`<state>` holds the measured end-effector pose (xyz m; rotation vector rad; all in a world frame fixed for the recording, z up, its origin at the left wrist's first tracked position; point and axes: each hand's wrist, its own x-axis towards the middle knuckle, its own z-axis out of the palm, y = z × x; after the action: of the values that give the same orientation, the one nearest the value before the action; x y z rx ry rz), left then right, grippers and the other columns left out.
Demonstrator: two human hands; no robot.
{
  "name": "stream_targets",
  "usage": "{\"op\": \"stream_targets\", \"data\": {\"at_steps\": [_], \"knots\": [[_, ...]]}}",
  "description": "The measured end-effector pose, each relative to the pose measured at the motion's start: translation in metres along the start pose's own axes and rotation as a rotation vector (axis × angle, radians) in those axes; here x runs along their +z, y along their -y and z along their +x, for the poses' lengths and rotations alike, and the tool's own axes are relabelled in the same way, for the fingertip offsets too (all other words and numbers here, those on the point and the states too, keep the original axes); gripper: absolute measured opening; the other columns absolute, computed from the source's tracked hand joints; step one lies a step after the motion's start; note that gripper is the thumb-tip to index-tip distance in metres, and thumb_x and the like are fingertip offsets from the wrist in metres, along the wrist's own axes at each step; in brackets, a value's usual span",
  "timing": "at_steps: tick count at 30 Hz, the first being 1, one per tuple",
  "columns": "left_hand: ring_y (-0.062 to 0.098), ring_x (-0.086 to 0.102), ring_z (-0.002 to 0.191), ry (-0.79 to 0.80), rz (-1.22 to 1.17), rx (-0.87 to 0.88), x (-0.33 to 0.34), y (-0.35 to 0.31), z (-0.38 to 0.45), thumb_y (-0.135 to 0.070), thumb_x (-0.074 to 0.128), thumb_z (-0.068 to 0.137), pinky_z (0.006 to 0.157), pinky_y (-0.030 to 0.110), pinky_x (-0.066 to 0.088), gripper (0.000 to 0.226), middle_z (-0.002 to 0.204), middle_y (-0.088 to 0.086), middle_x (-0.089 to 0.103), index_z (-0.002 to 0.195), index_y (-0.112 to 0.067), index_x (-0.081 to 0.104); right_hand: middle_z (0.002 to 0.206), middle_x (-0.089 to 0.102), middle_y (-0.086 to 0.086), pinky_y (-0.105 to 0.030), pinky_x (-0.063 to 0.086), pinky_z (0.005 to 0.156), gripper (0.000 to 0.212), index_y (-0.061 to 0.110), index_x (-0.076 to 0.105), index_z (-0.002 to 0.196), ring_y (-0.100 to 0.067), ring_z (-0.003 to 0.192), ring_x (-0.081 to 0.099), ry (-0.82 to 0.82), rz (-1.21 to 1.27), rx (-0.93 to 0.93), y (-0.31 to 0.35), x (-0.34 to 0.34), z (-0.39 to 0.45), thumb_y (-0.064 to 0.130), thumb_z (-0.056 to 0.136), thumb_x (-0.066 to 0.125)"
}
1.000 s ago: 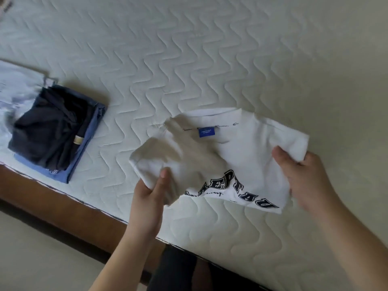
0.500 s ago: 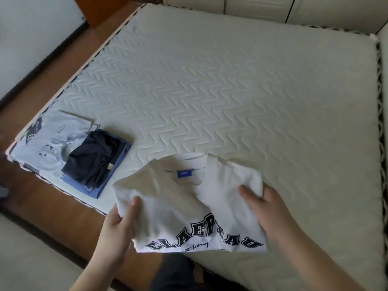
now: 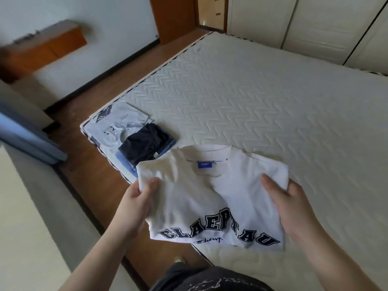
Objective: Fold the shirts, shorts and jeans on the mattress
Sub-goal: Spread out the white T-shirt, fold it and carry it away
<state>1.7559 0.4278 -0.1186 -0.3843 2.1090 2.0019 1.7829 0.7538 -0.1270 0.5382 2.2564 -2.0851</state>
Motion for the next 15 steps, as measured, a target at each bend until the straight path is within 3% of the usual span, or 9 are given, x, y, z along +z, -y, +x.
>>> {"op": "stream_targets", "data": {"at_steps": [6,11,15], "knots": [[0.028,0.072,0.097,-0.125,-0.09,-0.046,-0.044,0.001,-0.011,-0.047,0.079,0.077,0.091,0.047,0.055,0.05,0.102,0.01,0.075,0.108,-0.011,0.068,0.097,0.076,0.008,-0.05,0.053,0.094,0.05,0.034,0.072,0.103,-0.013,0.095,0.071,0.085,-0.04,-0.018,0.012,0.059,0.002,0.07,0.069,0.065],[0.026,0.072,0.098,-0.15,-0.078,0.001,-0.107,0.008,-0.014,-0.049,0.076,0.079,0.085,0.044,0.058,0.044,0.103,0.006,0.075,0.107,-0.018,0.068,0.098,0.076,0.007,-0.052,0.052,0.096,0.043,0.034,0.072,0.103,-0.013,0.096,0.072,0.138,-0.043,-0.016,0.017,0.124,0.002,0.065,0.073,0.072],[0.021,0.072,0.099,-0.176,-0.059,0.048,-0.162,0.017,-0.013,-0.054,0.069,0.082,0.085,0.043,0.057,0.035,0.106,0.002,0.074,0.108,-0.03,0.068,0.093,0.077,0.007,-0.05,0.054,0.091,0.031,0.038,0.072,0.097,-0.013,0.09,0.073,0.213,-0.113,-0.04,0.027,0.182,0.004,0.058,0.074,0.067]]}}
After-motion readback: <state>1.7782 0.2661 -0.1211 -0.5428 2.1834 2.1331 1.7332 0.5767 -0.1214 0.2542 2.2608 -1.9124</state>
